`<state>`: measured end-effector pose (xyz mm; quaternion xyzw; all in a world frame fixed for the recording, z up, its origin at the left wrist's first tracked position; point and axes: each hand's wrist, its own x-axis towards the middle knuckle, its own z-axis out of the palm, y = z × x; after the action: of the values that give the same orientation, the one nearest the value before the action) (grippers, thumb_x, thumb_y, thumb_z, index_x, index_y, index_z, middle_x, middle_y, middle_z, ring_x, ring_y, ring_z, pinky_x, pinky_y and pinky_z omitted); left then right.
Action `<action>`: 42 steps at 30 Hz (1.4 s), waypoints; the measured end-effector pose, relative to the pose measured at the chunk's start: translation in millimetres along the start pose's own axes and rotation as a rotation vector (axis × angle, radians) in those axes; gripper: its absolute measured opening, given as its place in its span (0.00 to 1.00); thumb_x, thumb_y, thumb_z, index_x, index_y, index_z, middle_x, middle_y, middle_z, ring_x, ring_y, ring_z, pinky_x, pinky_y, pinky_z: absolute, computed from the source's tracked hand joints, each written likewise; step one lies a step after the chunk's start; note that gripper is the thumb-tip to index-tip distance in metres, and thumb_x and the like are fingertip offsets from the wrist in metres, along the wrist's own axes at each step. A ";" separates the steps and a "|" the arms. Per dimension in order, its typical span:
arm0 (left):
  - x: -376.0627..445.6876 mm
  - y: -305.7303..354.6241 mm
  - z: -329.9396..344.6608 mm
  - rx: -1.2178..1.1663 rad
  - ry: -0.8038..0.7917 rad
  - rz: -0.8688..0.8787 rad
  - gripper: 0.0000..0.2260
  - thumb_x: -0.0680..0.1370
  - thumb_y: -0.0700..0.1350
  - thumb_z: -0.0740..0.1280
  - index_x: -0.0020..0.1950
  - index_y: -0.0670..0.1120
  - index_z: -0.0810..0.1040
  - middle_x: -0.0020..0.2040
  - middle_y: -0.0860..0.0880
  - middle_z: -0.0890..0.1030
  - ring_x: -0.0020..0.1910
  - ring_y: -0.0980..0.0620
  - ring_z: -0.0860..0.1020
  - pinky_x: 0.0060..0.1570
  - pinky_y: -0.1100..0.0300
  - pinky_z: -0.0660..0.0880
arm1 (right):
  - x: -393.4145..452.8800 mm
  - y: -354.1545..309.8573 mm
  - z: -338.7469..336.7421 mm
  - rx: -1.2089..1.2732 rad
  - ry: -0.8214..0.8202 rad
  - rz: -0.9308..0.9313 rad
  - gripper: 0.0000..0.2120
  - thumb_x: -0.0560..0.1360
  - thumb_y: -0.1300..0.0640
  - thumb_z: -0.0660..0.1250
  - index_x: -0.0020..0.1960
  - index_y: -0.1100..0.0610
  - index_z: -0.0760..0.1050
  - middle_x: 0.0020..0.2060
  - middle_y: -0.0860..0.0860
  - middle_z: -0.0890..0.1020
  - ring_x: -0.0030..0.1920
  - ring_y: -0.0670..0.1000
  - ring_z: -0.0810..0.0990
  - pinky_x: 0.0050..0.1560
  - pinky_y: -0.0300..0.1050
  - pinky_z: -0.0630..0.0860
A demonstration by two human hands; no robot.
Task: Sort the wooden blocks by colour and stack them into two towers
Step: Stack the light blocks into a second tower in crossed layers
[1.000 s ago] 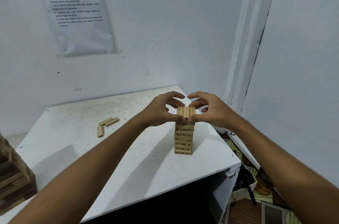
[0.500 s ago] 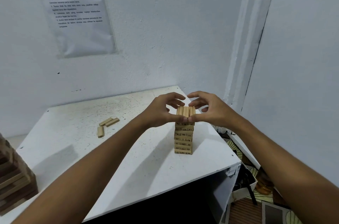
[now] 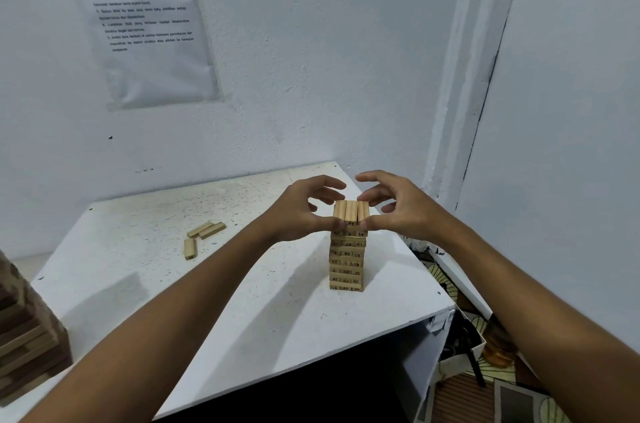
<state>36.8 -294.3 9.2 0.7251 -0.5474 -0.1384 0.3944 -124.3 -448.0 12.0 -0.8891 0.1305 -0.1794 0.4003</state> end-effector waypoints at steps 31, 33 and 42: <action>-0.3 0.3 1.0 0.017 0.017 0.000 0.23 0.69 0.48 0.78 0.62 0.55 0.74 0.54 0.59 0.79 0.53 0.63 0.77 0.46 0.68 0.73 | 1.3 -0.9 3.3 -0.009 0.004 -0.005 0.35 0.67 0.58 0.78 0.70 0.48 0.68 0.57 0.50 0.81 0.59 0.49 0.78 0.57 0.44 0.75; -0.2 0.4 1.1 0.020 0.018 0.001 0.23 0.70 0.48 0.78 0.62 0.54 0.74 0.54 0.59 0.78 0.53 0.63 0.77 0.46 0.68 0.73 | 1.4 -1.0 3.7 -0.013 0.005 -0.009 0.35 0.67 0.58 0.78 0.70 0.48 0.68 0.57 0.50 0.81 0.59 0.49 0.78 0.58 0.46 0.75; -2.9 1.6 0.0 0.013 0.021 0.010 0.24 0.70 0.47 0.78 0.63 0.51 0.75 0.55 0.58 0.79 0.53 0.62 0.78 0.47 0.67 0.74 | -0.3 -1.8 1.6 -0.007 0.007 -0.009 0.36 0.67 0.58 0.78 0.70 0.47 0.67 0.57 0.49 0.79 0.58 0.48 0.77 0.57 0.43 0.75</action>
<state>34.7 -291.8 9.7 0.7263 -0.5477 -0.1251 0.3961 -123.8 -445.6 12.4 -0.8905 0.1287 -0.1838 0.3959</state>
